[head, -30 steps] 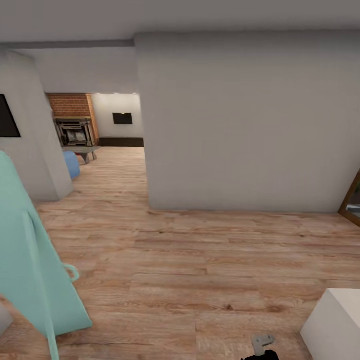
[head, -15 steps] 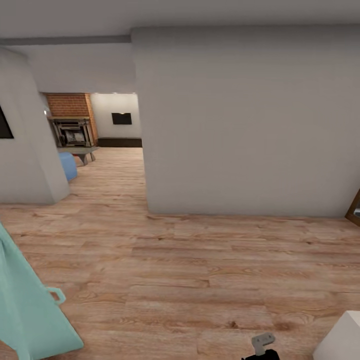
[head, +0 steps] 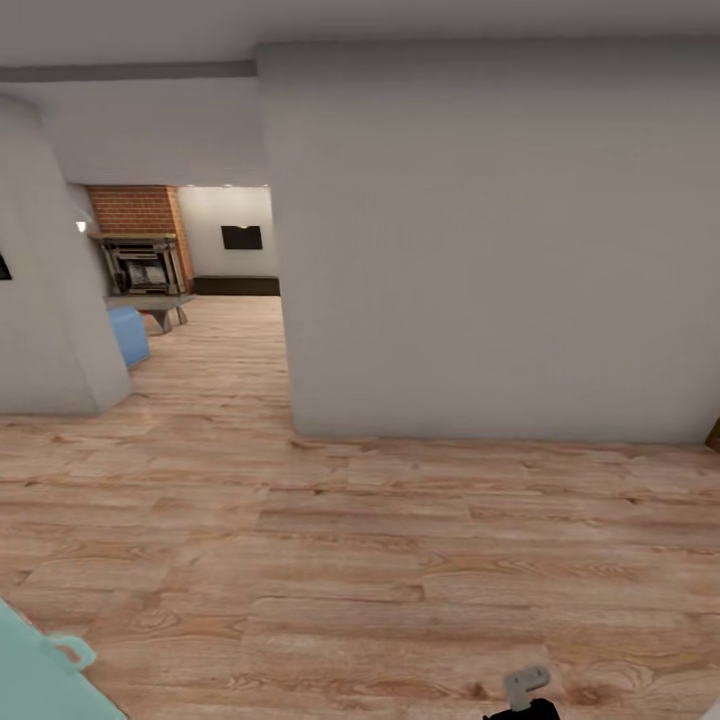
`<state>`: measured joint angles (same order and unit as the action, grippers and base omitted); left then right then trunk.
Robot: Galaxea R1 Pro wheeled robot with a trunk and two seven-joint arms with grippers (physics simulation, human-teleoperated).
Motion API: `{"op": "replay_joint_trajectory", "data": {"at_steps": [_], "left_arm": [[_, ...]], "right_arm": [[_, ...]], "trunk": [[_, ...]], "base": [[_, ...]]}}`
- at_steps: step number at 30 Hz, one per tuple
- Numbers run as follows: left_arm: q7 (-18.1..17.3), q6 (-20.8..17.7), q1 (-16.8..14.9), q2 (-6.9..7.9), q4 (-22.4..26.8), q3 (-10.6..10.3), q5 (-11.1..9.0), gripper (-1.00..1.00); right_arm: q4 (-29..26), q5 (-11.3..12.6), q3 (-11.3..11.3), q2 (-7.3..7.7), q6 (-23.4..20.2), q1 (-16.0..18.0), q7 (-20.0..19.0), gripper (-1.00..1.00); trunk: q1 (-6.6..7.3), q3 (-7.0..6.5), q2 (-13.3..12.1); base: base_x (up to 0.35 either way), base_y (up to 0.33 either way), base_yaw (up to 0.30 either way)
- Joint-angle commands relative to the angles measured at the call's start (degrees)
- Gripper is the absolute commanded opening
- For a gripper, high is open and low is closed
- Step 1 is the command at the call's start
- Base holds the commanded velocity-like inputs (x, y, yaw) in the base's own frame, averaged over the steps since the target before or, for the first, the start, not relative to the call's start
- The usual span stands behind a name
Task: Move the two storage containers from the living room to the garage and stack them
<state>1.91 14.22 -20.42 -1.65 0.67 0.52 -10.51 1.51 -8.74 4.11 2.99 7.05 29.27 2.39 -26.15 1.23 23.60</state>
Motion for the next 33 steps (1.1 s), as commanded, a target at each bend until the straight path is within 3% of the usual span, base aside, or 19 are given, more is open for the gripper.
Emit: {"op": "replay_joint_trajectory", "data": {"at_steps": [1, 23, 33], "left_arm": [[0.1, 0.2, -0.1, -0.02, -0.1, 0.0, -0.2, 1.0], [0.0, 0.2, -0.1, 0.0, -0.1, 0.0, -0.2, 1.0], [0.0, 0.2, -0.1, 0.05, -0.1, 0.0, -0.2, 1.0]], "right_arm": [[0.2, -0.3, 0.4, 0.0, 0.2, 0.1, 0.2, 1.0], [0.2, -0.2, 0.5, 0.0, 0.2, 0.1, -0.4, 1.0], [0.2, -0.2, 0.5, 0.0, 0.2, 0.1, -0.4, 1.0]], "trunk": [[-0.07, 0.13, 0.1], [-0.07, 0.13, 0.1], [-0.07, 0.13, 0.1]], "base": [[0.328, 0.0, 0.0], [0.328, 0.0, 0.006], [0.328, 0.0, 0.24]]}}
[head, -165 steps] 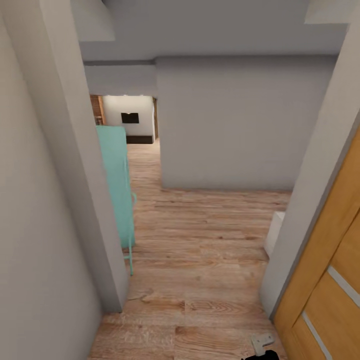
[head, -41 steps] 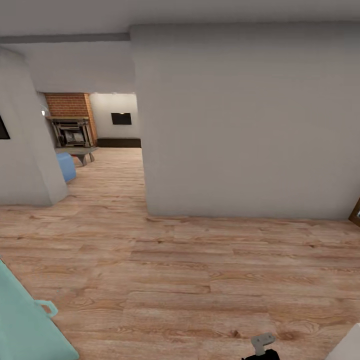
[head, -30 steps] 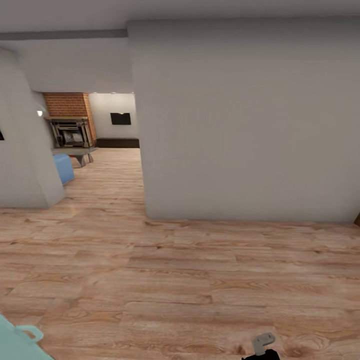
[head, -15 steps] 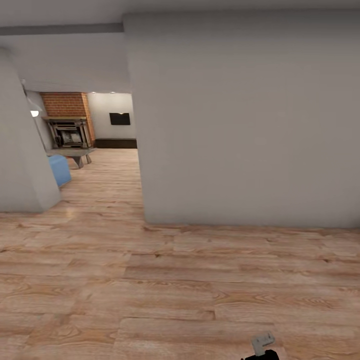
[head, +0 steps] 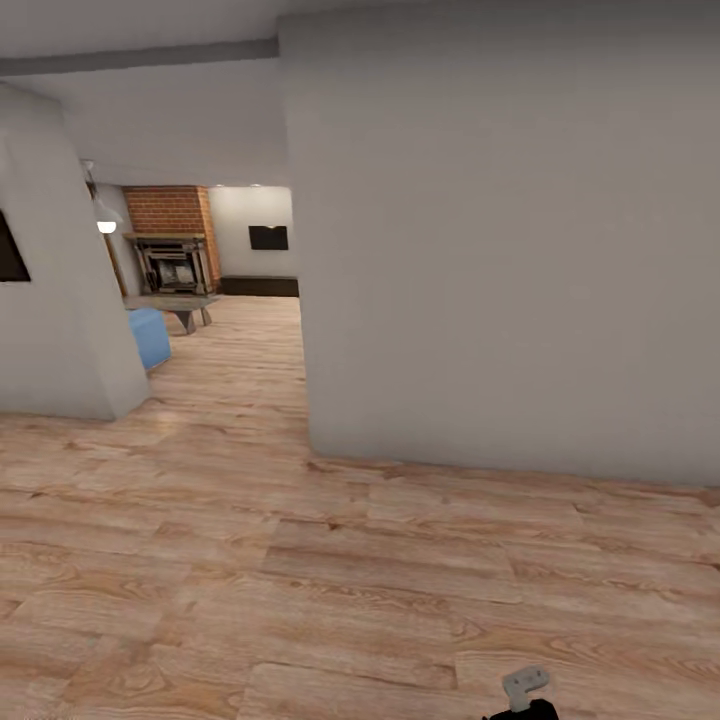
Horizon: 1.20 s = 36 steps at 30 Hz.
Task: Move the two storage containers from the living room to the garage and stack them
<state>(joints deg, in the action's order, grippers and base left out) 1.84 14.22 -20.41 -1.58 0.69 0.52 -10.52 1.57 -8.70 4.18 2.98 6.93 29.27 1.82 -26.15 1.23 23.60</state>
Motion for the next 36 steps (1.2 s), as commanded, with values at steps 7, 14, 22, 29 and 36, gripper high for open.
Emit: {"op": "replay_joint_trajectory", "data": {"at_steps": [7, 14, 22, 29, 36], "left_arm": [[0.1, 0.2, -0.1, -0.02, -0.1, 0.0, -0.2, 1.0], [0.1, 0.2, -0.1, -0.08, -0.1, 0.0, -0.2, 1.0], [0.1, 0.2, -0.1, -0.09, -0.1, 0.0, -0.2, 1.0], [0.1, 0.2, -0.1, -0.06, -0.1, 0.0, -0.2, 1.0], [0.1, 0.2, -0.1, -0.06, -0.1, 0.0, -0.2, 1.0]], "right_arm": [[0.2, -0.3, 0.4, 0.01, 0.3, 0.1, 0.2, 1.0], [0.2, -0.3, 0.4, 0.01, 0.3, 0.1, 0.2, 1.0], [0.2, -0.3, 0.4, 0.01, 0.3, 0.1, 0.2, 1.0], [0.1, -0.3, 0.4, 0.01, 0.3, 0.1, 0.2, 1.0], [0.1, -0.3, 0.4, 0.01, 0.3, 0.1, 0.1, 1.0]], "trunk": [[-0.07, 0.13, 0.1], [-0.07, 0.13, 0.1], [-0.07, 0.13, 0.1], [-0.07, 0.13, 0.1], [-0.07, 0.13, 0.1]], "base": [[0.328, 0.0, 0.293], [0.328, 0.0, 0.294], [0.328, 0.0, 0.294], [0.328, 0.0, 0.292], [0.328, 0.0, 0.092]]}}
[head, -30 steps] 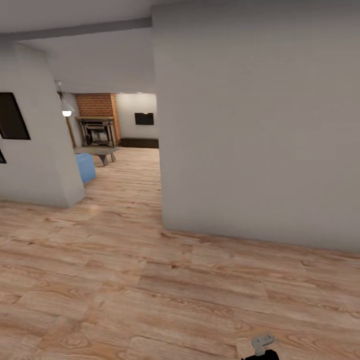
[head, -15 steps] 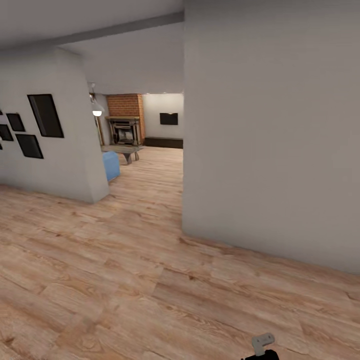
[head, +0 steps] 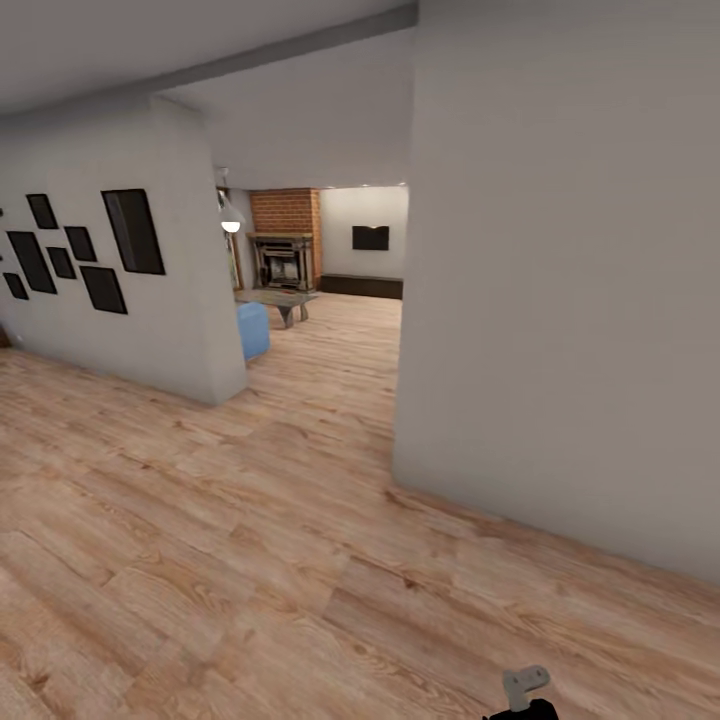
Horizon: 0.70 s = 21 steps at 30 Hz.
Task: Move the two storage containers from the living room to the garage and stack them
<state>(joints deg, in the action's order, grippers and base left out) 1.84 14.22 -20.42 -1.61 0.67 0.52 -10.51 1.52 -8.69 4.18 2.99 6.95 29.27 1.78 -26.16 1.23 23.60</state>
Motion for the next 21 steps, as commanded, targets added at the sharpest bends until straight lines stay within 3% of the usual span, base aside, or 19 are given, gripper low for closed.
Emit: {"op": "replay_joint_trajectory", "data": {"at_steps": [1, 21], "left_arm": [[0.1, 0.2, -0.1, -0.01, -0.1, 0.0, -0.2, 1.0], [0.1, 0.2, -0.1, -0.03, -0.1, 0.0, -0.2, 1.0]], "right_arm": [[0.2, -0.3, 0.4, 0.0, 0.3, 0.1, 0.2, 1.0], [0.2, -0.3, 0.3, 0.0, 0.3, 0.1, 0.2, 1.0]], "trunk": [[-0.07, 0.13, 0.1], [-0.07, 0.13, 0.1]], "base": [[0.328, 0.0, 0.015], [0.328, 0.0, 0.014]]}}
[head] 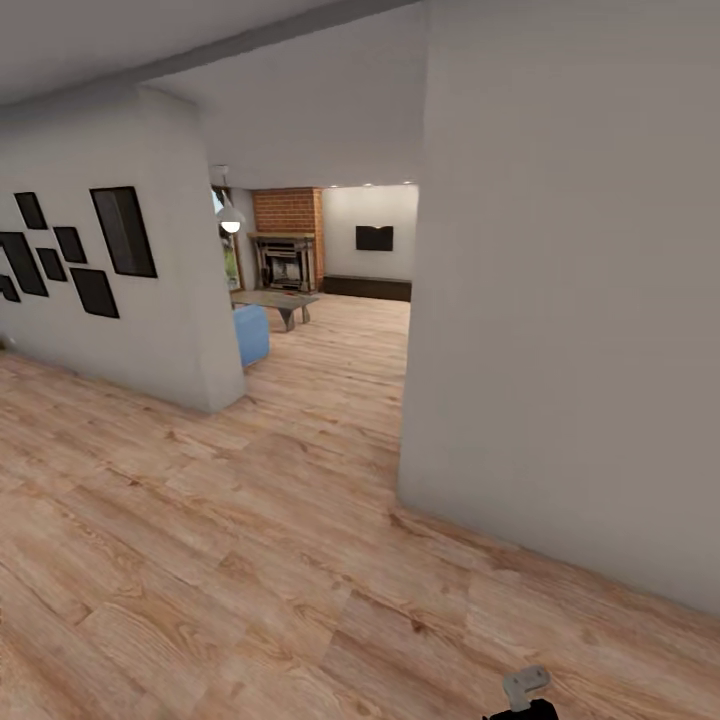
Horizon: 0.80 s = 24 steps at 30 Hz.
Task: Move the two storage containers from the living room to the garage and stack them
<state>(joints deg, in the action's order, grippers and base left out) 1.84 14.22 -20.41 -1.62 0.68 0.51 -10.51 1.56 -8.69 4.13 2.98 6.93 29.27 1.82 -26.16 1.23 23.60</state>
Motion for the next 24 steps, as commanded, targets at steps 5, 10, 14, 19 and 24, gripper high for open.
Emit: {"op": "replay_joint_trajectory", "data": {"at_steps": [5, 10, 14, 19, 24], "left_arm": [[0.1, 0.2, -0.1, -0.04, -0.1, 0.0, -0.2, 1.0], [0.1, 0.2, -0.1, -0.05, -0.1, 0.0, -0.2, 1.0], [0.1, 0.2, -0.1, -0.05, -0.1, 0.0, -0.2, 1.0], [0.1, 0.2, -0.1, -0.05, -0.1, 0.0, -0.2, 1.0], [0.1, 0.2, -0.1, -0.05, -0.1, 0.0, -0.2, 1.0]], "right_arm": [[0.2, -0.3, 0.4, 0.0, 0.3, 0.1, 0.2, 1.0], [0.2, -0.3, 0.4, 0.0, 0.3, 0.1, 0.2, 1.0], [0.2, -0.3, 0.4, 0.0, 0.3, 0.1, 0.2, 1.0], [0.2, -0.3, 0.4, 0.0, 0.3, 0.1, 0.2, 1.0], [0.2, -0.3, 0.4, 0.0, 0.3, 0.1, 0.2, 1.0]], "trunk": [[-0.07, 0.13, 0.1], [-0.07, 0.13, 0.1], [-0.07, 0.13, 0.1], [-0.07, 0.13, 0.1], [-0.07, 0.13, 0.1]], "base": [[0.328, 0.0, 0.212], [0.328, 0.0, 0.244], [0.328, 0.0, 0.253], [0.328, 0.0, 0.256], [0.328, 0.0, 0.257]]}}
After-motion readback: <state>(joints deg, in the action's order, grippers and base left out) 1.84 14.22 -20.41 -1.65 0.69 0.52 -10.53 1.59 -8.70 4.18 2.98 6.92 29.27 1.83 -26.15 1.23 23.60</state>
